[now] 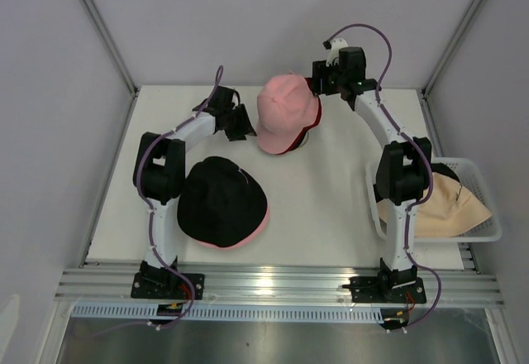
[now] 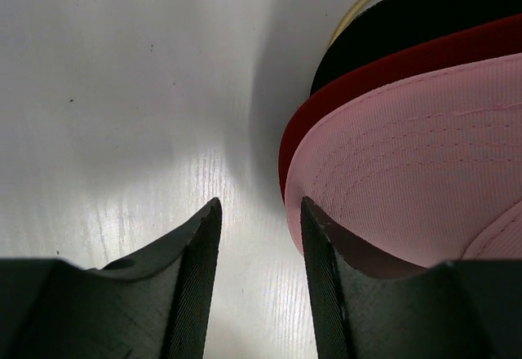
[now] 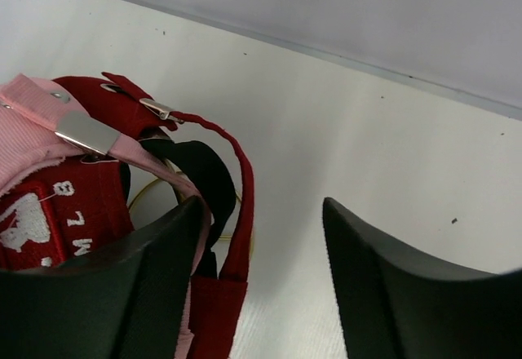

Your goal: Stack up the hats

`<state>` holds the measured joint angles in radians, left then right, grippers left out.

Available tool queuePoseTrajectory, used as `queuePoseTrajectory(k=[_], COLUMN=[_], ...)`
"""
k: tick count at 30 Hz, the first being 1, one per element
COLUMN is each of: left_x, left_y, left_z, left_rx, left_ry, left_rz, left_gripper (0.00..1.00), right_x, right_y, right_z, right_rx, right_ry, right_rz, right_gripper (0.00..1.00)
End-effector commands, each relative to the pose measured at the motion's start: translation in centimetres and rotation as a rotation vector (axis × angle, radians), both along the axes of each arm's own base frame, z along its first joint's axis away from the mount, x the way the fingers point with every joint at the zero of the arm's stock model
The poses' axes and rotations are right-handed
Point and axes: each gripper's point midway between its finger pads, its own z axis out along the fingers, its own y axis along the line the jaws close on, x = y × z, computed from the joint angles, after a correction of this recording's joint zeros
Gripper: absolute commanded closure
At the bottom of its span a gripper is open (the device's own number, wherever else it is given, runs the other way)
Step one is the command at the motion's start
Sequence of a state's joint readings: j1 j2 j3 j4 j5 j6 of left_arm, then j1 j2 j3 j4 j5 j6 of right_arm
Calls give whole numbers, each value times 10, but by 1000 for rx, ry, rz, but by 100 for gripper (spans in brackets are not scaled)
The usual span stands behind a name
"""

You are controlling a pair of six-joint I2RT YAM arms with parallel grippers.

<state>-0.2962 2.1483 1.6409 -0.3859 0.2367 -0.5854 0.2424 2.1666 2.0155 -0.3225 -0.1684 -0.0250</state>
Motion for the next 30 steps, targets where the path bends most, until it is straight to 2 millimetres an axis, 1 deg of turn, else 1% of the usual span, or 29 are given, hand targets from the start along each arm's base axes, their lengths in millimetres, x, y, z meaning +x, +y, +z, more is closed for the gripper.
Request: queuePoseTrajectory(k=[1, 2, 3, 4, 5, 6, 7, 8, 9, 10, 11, 12, 14, 15, 16, 17, 18, 19, 20, 21, 22, 23, 24, 25, 26, 27, 28, 29, 30], left_x=[13, 15, 15, 13, 13, 13, 13, 9, 7, 7, 1, 0, -6, -14, -19, -23, -35, -43, -51, -69, -80, -93, -104, -129, -142, -154, -178, -192, -204], left_y=[-1, 2, 6, 14, 18, 24, 33, 39, 45, 56, 62, 70, 80, 86, 90, 95, 99, 101, 103, 105, 105, 102, 103, 106, 109, 110, 115, 117, 116], left_z=[28, 36, 42, 56, 67, 77, 87, 109, 121, 133, 155, 166, 187, 209, 218, 230, 250, 260, 266, 293, 302, 300, 308, 335, 334, 335, 350, 350, 348], left_rx=[15, 21, 31, 45, 53, 64, 77, 80, 86, 105, 107, 111, 123, 126, 138, 151, 152, 157, 157, 144, 134, 122, 115, 103, 106, 106, 106, 108, 100], left_ry=[-72, -88, -99, -120, -141, -159, -177, -211, -233, -260, -299, -320, -360, -397, -417, -442, -479, -498, -509, -569, -588, -583, -609, -682, -688, -697, -755, -759, -763], left_rz=[-1, 0, 2, -3, -3, 5, 5, 10, 15, 27, 35, 45, 51, 64, 66, 81, 85, 84, 81, 81, 72, 47, 45, 48, 43, 34, 31, 24, 2], left_gripper=[52, 52, 50, 49, 48, 46, 44, 43, 41, 36, 33, 24, 18, 13, 11, 11, 10, 10, 10, 9, 9, 7, 5, 4, 2, 0, 1, 0, 0], right_x=[-16, -19, -21, -22, -21, -25, -26, -26, -31, -34, -37, -44, -53, -57, -65, -69, -74, -84, -89, -95, -111, -124, -137, -149, -181, -197, -213, -233, -259], right_y=[-12, -10, -10, -9, -9, -10, -12, -13, -16, -16, -17, -21, -21, -27, -32, -34, -40, -50, -63, -74, -96, -109, -124, -152, -164, -181, -194, -215, -222], right_z=[-3, 11, 18, 27, 45, 58, 69, 90, 104, 116, 127, 149, 171, 178, 193, 199, 205, 213, 211, 209, 202, 195, 189, 183, 172, 166, 159, 129, 135], right_rx=[-27, -11, -3, 6, 28, 36, 42, 80, 95, 116, 134, 168, 220, 257, 278, 297, 309, 326, 318, 317, 306, 300, 296, 301, 312, 331, 354, 374, 394], right_ry=[62, 43, 37, 27, 1, -7, -22, -46, -56, -70, -85, -117, -147, -143, -163, -159, -162, -162, -151, -143, -130, -108, -97, -96, -74, -67, -56, 14, -13], right_rz=[-16, -3, 4, 9, 7, 4, 4, -8, -11, -10, -11, -14, 22, 12, 11, 4, -11, -43, -110, -168, -282, -351, -422, -539, -588, -648, -700, -785, -814], right_gripper=[33, 30, 24, 22, 19, 15, 13, 12, 11, 10, 9, 5, 2, 1, 1, 1, 1, 2, 2, 1, 1, 1, 1, 1, 0, 1, 1, 0, 1])
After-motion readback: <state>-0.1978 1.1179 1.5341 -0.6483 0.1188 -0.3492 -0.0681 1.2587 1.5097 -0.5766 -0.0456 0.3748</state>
